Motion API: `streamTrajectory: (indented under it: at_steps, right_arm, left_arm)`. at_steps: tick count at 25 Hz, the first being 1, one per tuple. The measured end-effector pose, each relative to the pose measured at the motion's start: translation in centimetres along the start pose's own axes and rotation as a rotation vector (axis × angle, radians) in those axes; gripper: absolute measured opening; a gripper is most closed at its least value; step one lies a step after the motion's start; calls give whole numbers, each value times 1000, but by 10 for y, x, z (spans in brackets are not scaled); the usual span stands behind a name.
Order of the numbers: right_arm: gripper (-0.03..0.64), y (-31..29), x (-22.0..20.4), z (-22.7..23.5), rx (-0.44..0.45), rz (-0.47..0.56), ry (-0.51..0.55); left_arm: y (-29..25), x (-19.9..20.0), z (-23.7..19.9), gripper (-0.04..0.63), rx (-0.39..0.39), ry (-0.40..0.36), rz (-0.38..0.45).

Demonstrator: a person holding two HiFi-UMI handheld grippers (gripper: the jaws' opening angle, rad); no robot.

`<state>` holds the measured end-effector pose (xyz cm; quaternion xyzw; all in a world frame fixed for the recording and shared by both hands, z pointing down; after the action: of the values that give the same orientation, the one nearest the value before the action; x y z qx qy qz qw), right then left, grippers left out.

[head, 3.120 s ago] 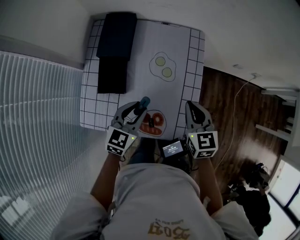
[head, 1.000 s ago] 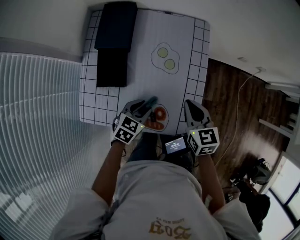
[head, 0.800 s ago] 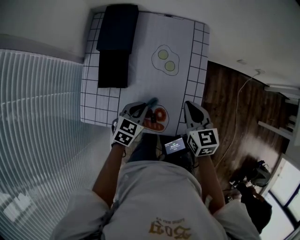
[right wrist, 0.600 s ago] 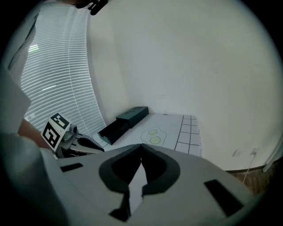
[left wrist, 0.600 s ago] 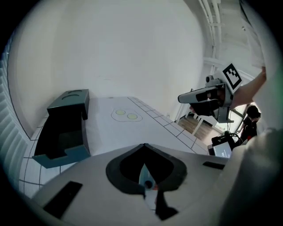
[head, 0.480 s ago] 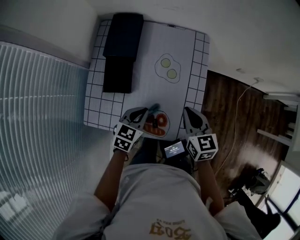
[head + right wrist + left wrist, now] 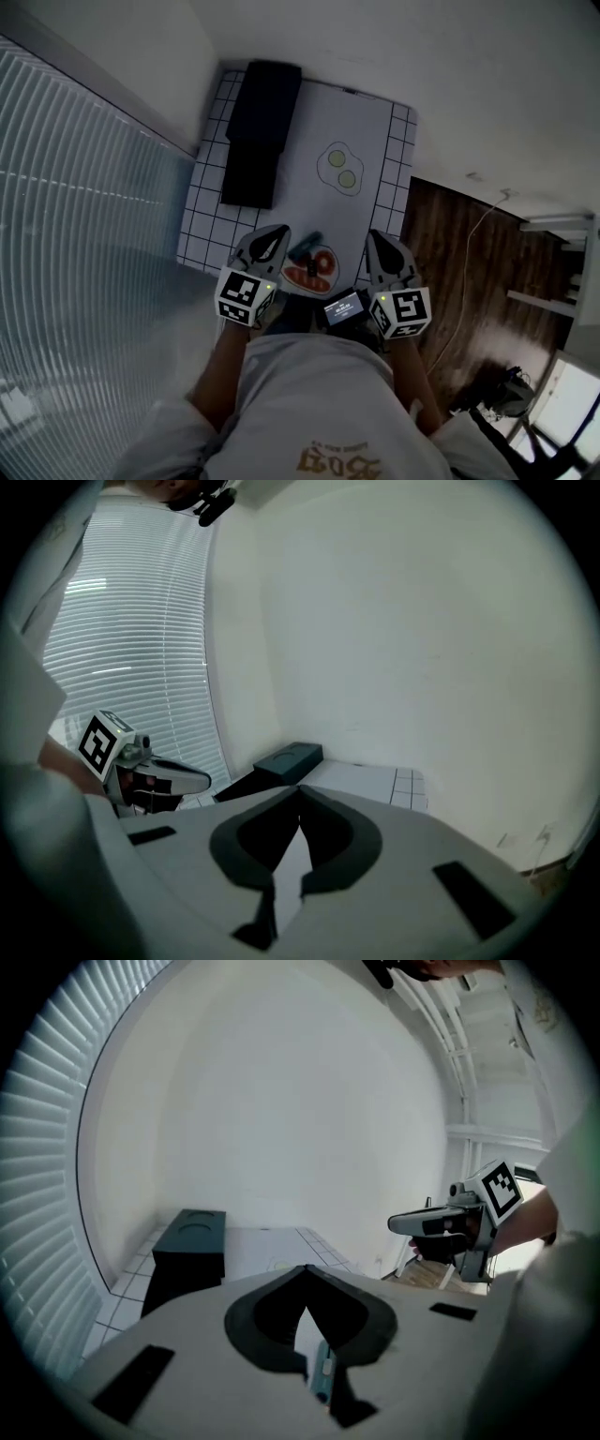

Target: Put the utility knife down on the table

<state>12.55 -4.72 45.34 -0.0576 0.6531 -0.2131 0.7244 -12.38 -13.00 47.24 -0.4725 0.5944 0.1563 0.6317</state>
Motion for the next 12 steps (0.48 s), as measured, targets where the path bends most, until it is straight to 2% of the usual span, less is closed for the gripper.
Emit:
streamTrajectory:
  at_steps: [4, 12]
  right_arm:
    - [7, 4, 18, -4, 29, 81, 10]
    - [6, 23, 73, -19, 50, 210, 70]
  left_arm:
    - [16, 23, 3, 8, 44, -34, 89]
    - [48, 88, 17, 8, 101, -119, 321]
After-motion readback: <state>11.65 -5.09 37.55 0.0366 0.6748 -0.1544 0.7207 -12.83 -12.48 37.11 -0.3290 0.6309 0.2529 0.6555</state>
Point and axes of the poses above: the fingertips, and each gripper's own axes: y backward along the fingers, z to its right, x out of its top, the point moved 10 cm from there along y, backward along the fingers
